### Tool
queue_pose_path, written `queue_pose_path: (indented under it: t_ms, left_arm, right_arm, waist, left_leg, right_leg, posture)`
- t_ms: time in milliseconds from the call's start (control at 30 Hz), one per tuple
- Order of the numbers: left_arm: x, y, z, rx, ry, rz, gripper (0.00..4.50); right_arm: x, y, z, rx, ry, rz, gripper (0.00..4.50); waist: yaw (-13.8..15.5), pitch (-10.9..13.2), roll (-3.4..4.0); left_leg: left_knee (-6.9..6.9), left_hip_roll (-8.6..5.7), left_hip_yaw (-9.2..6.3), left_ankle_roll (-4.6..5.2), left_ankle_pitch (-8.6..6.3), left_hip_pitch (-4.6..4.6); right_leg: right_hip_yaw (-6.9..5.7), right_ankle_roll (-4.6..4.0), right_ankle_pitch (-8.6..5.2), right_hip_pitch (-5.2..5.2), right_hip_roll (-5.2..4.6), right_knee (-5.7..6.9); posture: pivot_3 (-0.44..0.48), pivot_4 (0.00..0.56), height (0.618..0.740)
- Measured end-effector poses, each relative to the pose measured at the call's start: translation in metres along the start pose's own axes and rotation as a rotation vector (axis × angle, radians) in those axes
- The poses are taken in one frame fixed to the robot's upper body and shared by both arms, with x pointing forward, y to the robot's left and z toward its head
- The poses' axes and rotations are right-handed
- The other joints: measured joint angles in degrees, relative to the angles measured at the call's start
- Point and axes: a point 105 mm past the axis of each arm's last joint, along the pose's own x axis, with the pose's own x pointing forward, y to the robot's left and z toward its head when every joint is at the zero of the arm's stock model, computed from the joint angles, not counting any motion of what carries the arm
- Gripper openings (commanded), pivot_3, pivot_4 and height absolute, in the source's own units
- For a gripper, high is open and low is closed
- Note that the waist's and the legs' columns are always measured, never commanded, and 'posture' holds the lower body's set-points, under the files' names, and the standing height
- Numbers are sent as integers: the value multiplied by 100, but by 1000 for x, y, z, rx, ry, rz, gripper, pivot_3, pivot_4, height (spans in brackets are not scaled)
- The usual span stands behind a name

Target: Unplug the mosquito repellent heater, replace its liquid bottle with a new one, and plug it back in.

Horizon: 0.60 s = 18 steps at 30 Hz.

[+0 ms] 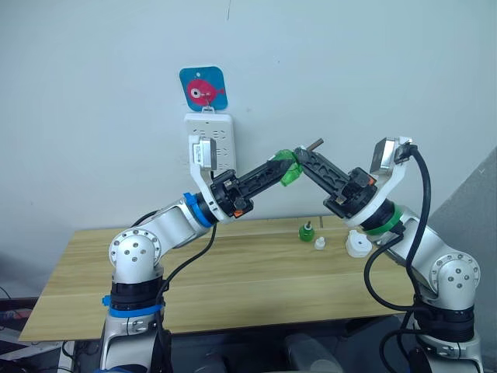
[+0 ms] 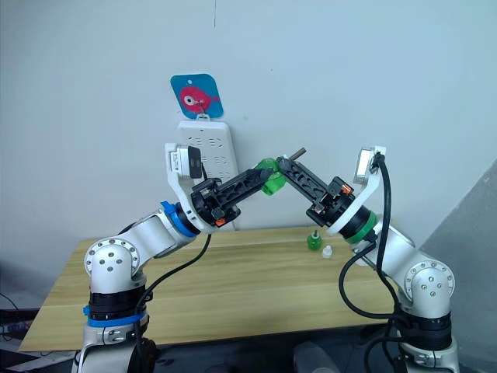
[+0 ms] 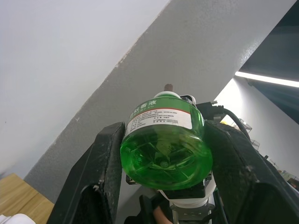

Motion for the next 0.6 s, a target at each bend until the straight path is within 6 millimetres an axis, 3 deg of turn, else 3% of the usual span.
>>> queue_pose_path:
  t_ms: [33, 233, 367, 467, 600]
  left_arm:
    - [0, 0, 0, 0, 0, 0, 2311]
    - [-2, 4, -1, 0, 0, 24, 2311]
    - [-6, 9, -2, 17, 11, 57, 2311]
    - [-16, 17, -6, 45, 38, 111, 2311]
    - [-39, 32, -21, 157, 165, 206, 2311]
  right_arm:
    - [0, 0, 0, 0, 0, 1, 816]
    - [-2, -2, 0, 3, -8, -8, 2903]
    - [-19, -24, -5, -52, 46, -136, 4341]
    - [-43, -47, -9, -163, 150, -289, 4500]
    - [-95, -87, -8, -453, 390, -580, 4500]
  waist:
    - [0, 0, 0]
    - [2, 0, 0]
    - [16, 0, 0]
    - [40, 1, 0]
    - [62, 30, 4]
  left_leg:
    - [0, 0, 0, 0, 0, 0]
    - [-1, 0, 0, 0, 0, -1]
    - [-4, -1, 2, 0, 0, -1]
    - [-7, -2, 5, 0, 0, 0]
    - [-15, -1, 20, 1, -1, 8]
  right_leg:
    - [0, 0, 0, 0, 0, 0]
    - [0, 0, 0, 0, 0, -1]
    - [3, 0, 0, 3, 0, -11]
    - [6, 0, -1, 1, 0, -15]
    - [21, -2, -2, -4, 2, -19]
  posture:
    - [-215, 19, 740]
    - [-215, 27, 740]
    - [-214, 47, 740]
    - [-219, 65, 740]
    - [-230, 89, 740]
